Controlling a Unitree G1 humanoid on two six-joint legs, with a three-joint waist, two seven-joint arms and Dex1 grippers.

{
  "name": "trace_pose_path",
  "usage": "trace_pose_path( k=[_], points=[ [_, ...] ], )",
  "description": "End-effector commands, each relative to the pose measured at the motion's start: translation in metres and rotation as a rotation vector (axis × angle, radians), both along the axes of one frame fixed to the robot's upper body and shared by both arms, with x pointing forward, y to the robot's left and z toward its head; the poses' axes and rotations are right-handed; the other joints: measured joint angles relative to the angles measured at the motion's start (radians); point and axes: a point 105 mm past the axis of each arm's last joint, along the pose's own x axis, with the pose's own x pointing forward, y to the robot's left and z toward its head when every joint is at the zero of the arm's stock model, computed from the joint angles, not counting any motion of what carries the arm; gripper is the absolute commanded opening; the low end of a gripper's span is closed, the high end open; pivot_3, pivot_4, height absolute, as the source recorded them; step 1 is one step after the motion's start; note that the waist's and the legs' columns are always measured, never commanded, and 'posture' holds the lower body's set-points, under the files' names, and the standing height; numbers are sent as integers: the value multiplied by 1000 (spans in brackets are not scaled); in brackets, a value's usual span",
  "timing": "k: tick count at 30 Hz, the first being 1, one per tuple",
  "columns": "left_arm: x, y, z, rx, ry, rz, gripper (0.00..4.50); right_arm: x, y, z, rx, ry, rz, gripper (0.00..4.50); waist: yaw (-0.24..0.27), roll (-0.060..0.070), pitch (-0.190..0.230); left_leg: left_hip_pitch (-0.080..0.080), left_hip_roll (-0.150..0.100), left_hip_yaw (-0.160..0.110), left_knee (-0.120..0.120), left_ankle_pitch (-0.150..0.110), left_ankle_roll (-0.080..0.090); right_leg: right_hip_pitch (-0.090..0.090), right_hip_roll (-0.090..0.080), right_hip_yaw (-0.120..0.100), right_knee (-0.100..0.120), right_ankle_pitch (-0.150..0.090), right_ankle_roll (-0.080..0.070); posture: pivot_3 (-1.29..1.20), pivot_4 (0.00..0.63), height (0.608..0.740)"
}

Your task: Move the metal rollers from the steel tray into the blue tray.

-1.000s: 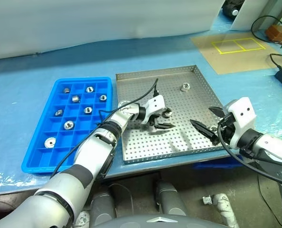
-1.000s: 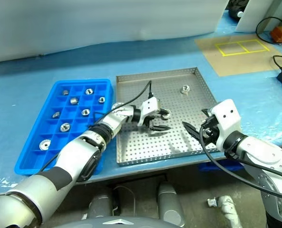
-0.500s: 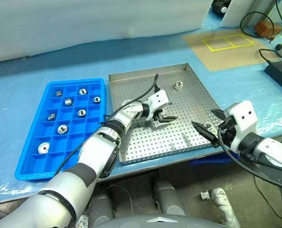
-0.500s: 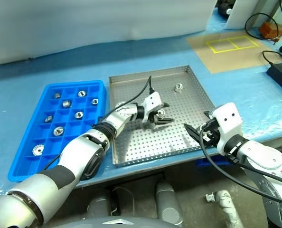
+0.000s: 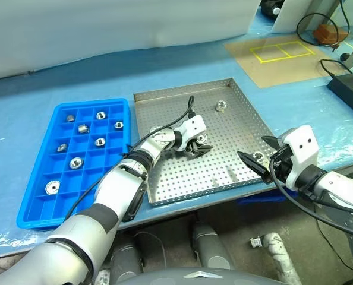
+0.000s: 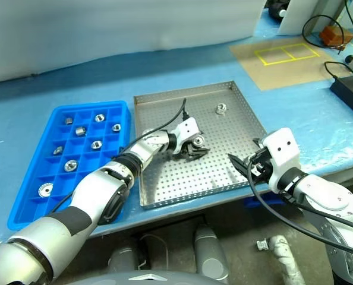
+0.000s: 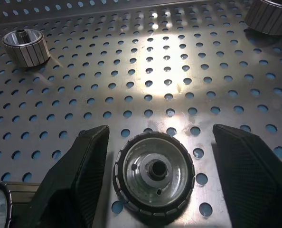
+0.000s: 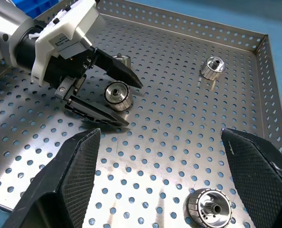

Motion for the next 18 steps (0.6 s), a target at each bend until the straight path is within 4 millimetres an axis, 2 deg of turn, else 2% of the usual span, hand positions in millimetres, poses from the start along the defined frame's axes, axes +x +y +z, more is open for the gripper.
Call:
trace_pose_path(
  k=[1, 4, 7, 10, 12, 15, 18],
  points=[
    [-5, 0, -1, 10, 10, -49, 3061, 1, 0, 9, -10, -49, -2, 4161, -5, 0, 0, 0, -1, 0, 0, 0, 1, 0, -1, 0, 0, 0, 1, -735, 150, 740],
    [0, 2, -2, 31, -19, -7, 2077, 2, 1, 9, -9, -50, 3, 4161, -16, 0, 0, 0, -6, 0, 0, -2, 4, 2, -6, 0, 0, -2, 3, -731, 150, 740],
    [-2, 3, -1, 12, -1, -25, 2077, 3, 2, 9, -11, -52, 7, 4161, -23, 0, 0, -1, -8, 0, 2, -5, 7, 4, -8, 0, -4, -2, 3, -722, 150, 740],
    [0, 6, -1, 31, -31, -16, 1778, 5, 2, 10, -13, -54, 13, 4161, -27, 0, 0, -1, -8, -1, 2, -5, 9, 7, -8, 0, -9, -2, 3, -711, 150, 740],
    [2, 7, 2, 17, -38, -13, 1778, 6, 3, 10, -14, -54, 18, 4161, -30, 0, 0, -1, -8, -1, 2, -6, 10, 9, -8, 0, -12, 0, 1, -701, 150, 740],
    [2, 6, 16, -22, -81, -45, 1778, 9, 5, 12, -11, -58, 36, 4161, -35, 0, 0, -2, -9, -1, 2, -7, 12, 9, -9, 0, -13, 2, -2, -689, 150, 740],
    [-2, 5, 51, -161, -137, -143, 1778, 12, 15, 16, -2, -60, 99, 4161, -40, 0, 0, -2, -9, -1, 1, -7, 12, 9, -9, -2, -13, 3, -3, -648, 150, 740]
  ],
)
